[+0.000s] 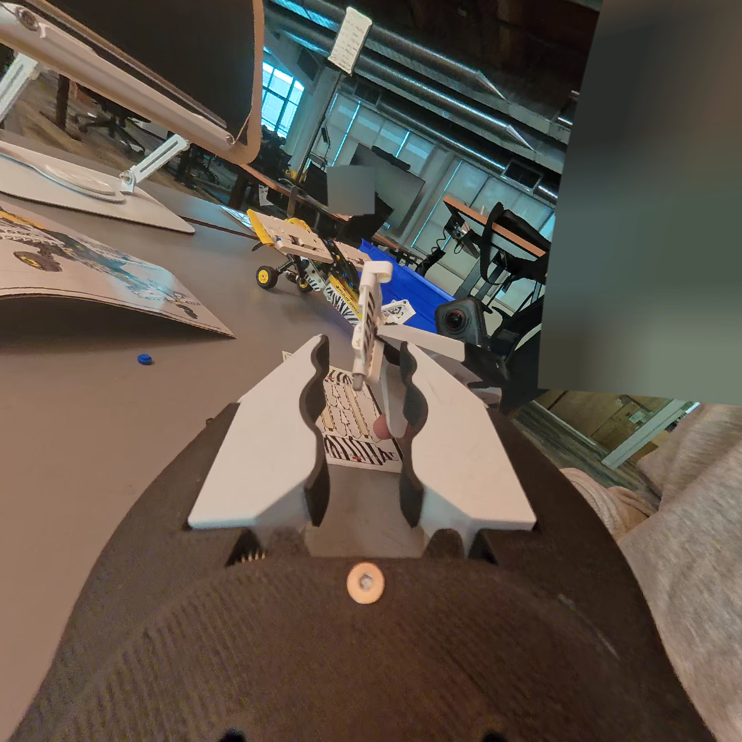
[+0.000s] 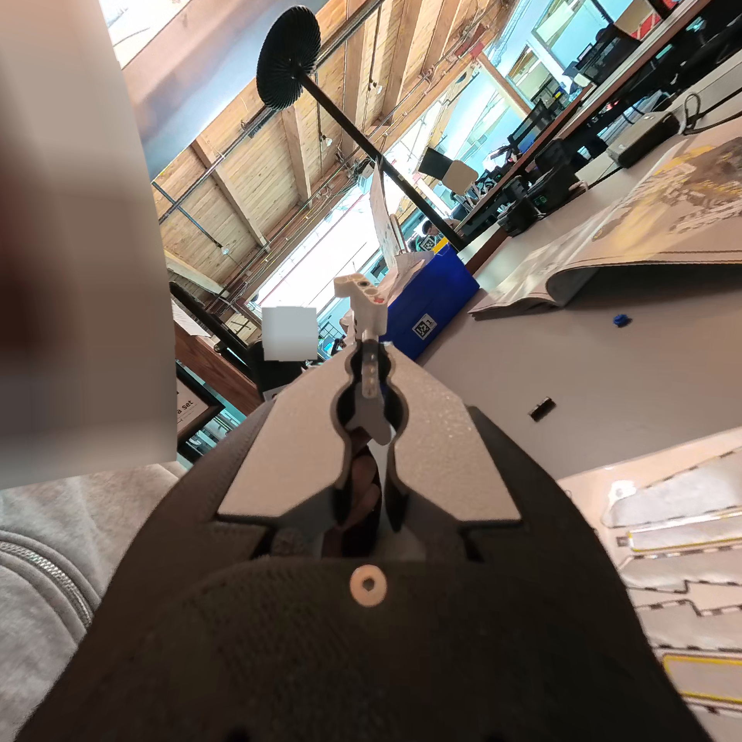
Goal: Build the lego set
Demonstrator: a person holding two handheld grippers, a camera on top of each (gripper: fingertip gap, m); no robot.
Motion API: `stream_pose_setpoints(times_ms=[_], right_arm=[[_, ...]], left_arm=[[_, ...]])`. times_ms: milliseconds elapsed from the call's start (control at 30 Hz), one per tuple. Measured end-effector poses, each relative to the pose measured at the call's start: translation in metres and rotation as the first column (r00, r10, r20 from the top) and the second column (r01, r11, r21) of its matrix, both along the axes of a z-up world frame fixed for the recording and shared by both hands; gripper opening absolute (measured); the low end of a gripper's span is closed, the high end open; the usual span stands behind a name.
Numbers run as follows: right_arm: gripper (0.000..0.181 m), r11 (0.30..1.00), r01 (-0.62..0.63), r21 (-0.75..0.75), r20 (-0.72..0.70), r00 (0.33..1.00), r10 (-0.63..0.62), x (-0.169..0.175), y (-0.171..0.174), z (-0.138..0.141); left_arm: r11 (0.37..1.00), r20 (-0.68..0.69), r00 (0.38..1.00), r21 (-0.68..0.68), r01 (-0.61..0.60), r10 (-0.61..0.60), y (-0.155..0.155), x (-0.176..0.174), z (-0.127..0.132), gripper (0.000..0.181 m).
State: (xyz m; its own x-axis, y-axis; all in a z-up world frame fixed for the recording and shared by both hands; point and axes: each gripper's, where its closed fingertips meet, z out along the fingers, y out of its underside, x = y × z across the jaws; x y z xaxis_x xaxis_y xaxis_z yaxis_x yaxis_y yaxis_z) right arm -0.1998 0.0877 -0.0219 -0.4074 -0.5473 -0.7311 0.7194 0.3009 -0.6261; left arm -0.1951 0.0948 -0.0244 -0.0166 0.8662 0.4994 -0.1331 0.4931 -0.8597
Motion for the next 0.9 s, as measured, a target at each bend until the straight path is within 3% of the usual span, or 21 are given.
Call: stream_pose_setpoints(times_ms=[267, 433, 600, 767, 900], right_arm=[[0.005, 0.999, -0.031, 0.007, -0.029, 0.999, 0.031, 0.008, 0.001, -0.001], [0.005, 0.999, 0.027, 0.026, -0.056, 0.998, -0.025, 0.002, 0.0, -0.004], [0.006, 0.994, 0.09, 0.069, -0.104, 0.991, -0.082, -0.008, 0.008, -0.01], [0.006, 0.989, 0.109, 0.105, -0.128, 0.987, -0.095, -0.008, 0.018, -0.015], [0.005, 0.978, 0.179, 0.11, -0.23, 0.961, -0.15, -0.015, 0.024, -0.018]], left_arm=[[1.0, 0.0, 1.0, 0.019, -0.002, 0.002, -0.002, 0.0, -0.001, 0.032], [0.999, -0.007, 1.0, 0.046, 0.027, -0.026, -0.001, -0.001, -0.002, 0.012], [0.999, -0.006, 0.999, 0.005, 0.038, -0.038, 0.005, -0.002, 0.001, 0.004], [0.996, 0.021, 0.998, -0.067, 0.055, -0.054, 0.016, -0.006, 0.001, 0.014], [0.995, 0.039, 0.995, -0.032, 0.093, -0.091, 0.02, -0.01, -0.002, 0.027]])
